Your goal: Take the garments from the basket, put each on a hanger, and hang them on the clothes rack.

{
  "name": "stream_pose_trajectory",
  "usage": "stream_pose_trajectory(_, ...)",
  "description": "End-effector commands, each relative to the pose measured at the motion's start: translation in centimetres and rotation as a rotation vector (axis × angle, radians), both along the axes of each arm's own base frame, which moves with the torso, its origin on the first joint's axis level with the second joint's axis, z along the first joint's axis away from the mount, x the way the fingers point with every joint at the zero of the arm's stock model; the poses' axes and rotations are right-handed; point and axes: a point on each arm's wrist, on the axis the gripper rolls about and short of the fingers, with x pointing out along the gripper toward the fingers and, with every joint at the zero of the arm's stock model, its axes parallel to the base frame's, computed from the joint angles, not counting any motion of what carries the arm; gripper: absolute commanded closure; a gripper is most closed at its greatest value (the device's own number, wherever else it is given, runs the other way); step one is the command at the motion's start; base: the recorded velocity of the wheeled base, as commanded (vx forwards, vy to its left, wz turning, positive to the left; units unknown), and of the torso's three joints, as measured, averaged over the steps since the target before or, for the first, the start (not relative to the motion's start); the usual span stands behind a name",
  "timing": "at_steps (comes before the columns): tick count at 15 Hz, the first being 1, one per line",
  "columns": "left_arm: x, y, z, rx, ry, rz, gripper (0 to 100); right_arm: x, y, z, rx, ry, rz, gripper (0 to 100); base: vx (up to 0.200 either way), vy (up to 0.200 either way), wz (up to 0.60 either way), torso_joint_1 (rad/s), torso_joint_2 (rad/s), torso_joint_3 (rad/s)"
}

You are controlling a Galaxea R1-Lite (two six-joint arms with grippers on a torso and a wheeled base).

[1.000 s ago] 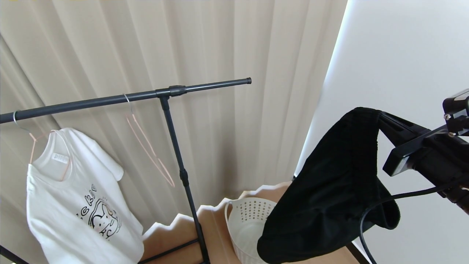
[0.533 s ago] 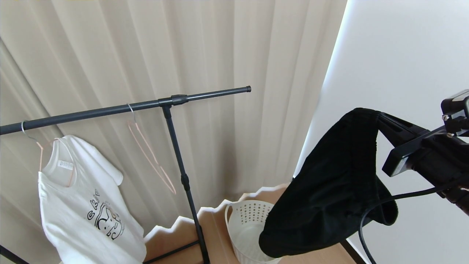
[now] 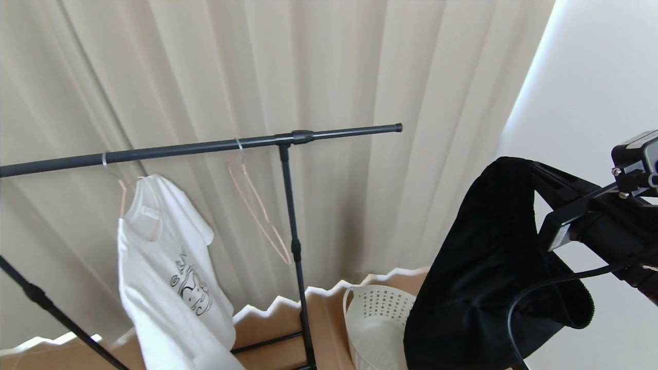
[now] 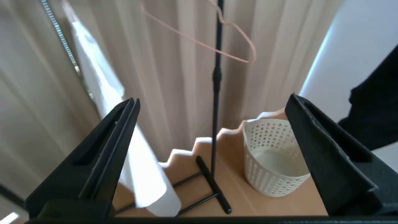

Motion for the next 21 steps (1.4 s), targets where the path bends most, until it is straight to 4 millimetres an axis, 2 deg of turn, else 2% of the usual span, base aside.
stream_pose_trajectory(1, 0.0, 0.0, 0.0, 0.001, -0.001, -0.002, 0, 0.02, 0.02, -0.01, 0.0, 0.0, 0.001, 100, 0.0, 0.0, 0.6, 0.007, 0.0, 0.007)
stream_pose_trajectory(4, 0.0, 0.0, 0.0, 0.001, -0.001, -0.002, 0, -0.01, 0.01, 0.02, 0.0, -0.001, 0.001, 100, 0.0, 0.0, 0.0, 0.0, 0.0, 0.0)
stream_pose_trajectory(10, 0.0, -0.01, 0.0, 0.0, 0.0, -0.001, 0, -0.07, -0.02, 0.1, 0.003, -0.006, 0.001, 100, -0.2, 0.0, 0.0, 0.001, 0.0, 0.002)
stream_pose_trajectory(17, 0.0, 0.0, 0.0, -0.003, 0.0, 0.001, 0, -0.01, 0.01, 0.02, 0.0, -0.001, 0.001, 100, 0.0, 0.2, 0.0, 0.0, 0.0, 0.002)
stream_pose_trajectory(21, 0.0, 0.0, 0.0, -0.002, 0.0, -0.001, 0, 0.19, -0.34, -0.01, -0.002, 0.0, -0.019, 100, 0.0, 0.0, 0.15, -0.001, 0.0, -0.001)
